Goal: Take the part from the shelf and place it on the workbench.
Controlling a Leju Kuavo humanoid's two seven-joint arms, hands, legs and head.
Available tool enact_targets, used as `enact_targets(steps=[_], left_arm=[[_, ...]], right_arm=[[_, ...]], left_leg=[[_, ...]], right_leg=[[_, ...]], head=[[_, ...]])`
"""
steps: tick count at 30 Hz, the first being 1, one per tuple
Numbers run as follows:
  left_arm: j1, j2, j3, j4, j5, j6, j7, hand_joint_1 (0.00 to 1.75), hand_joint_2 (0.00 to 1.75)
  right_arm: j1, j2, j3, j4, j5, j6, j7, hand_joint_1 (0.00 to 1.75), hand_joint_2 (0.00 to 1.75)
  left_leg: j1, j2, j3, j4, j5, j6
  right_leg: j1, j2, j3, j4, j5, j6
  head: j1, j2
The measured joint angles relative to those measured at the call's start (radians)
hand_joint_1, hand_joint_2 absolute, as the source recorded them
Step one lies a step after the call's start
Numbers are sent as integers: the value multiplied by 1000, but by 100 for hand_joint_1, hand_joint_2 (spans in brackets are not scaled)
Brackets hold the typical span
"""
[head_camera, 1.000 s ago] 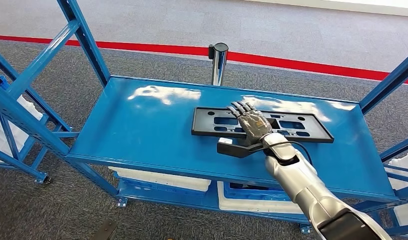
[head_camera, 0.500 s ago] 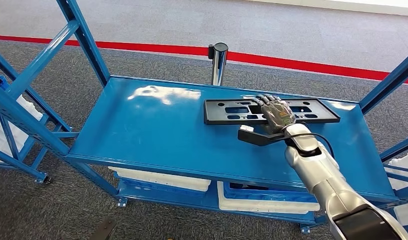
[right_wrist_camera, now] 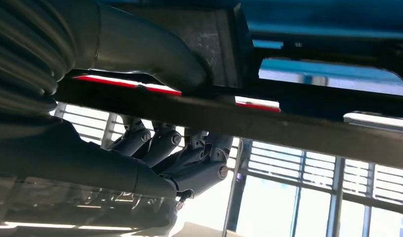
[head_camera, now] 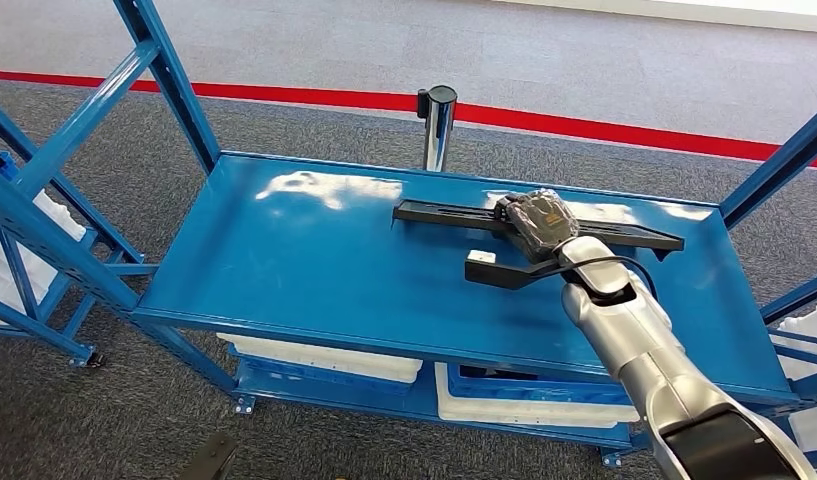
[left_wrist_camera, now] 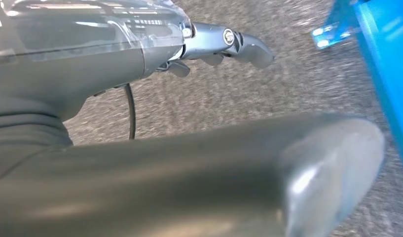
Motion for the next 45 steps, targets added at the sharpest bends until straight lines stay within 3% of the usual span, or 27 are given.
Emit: enact_targets(steps=[3,11,17,23,31,45], left_arm=[[0,0,-10,0,-3,5,-34,0,175],[0,0,-32,0,1,46,-114,0,175],[1,-1,-39,0,5,60,-147,0,175],[2,-1,-48,0,9,61,-157,0,175],[2,-1,-57,0,13,63,-166,0,175],[2,-1,-64,0,25,52,-152,0,175]], right_arm=[[0,-2,2,-52,2,4,-9,175,175],[-31,-51,-9,-409,-105,17,23,175,175],[-155,-79,-54,-747,-188,99,92,175,175],[-284,-102,-73,-959,-210,159,125,175,175],[-324,-124,-78,-1091,-223,165,130,175,175],[-330,-128,-71,-1123,-233,168,126,175,175]], left_leg=[[0,0,0,0,0,0],[0,0,-1,0,0,0],[0,0,-1,0,0,0],[0,0,0,0,0,0],[0,0,0,0,0,0],[0,0,1,0,0,0]], right_leg=[[0,0,0,0,0,0],[0,0,-1,0,0,0],[0,0,-1,0,0,0],[0,0,-1,0,0,0],[0,0,0,0,0,0],[0,0,0,1,0,0]], head=[[0,0],[0,0],[-1,0],[-1,0],[-1,0],[-1,0]])
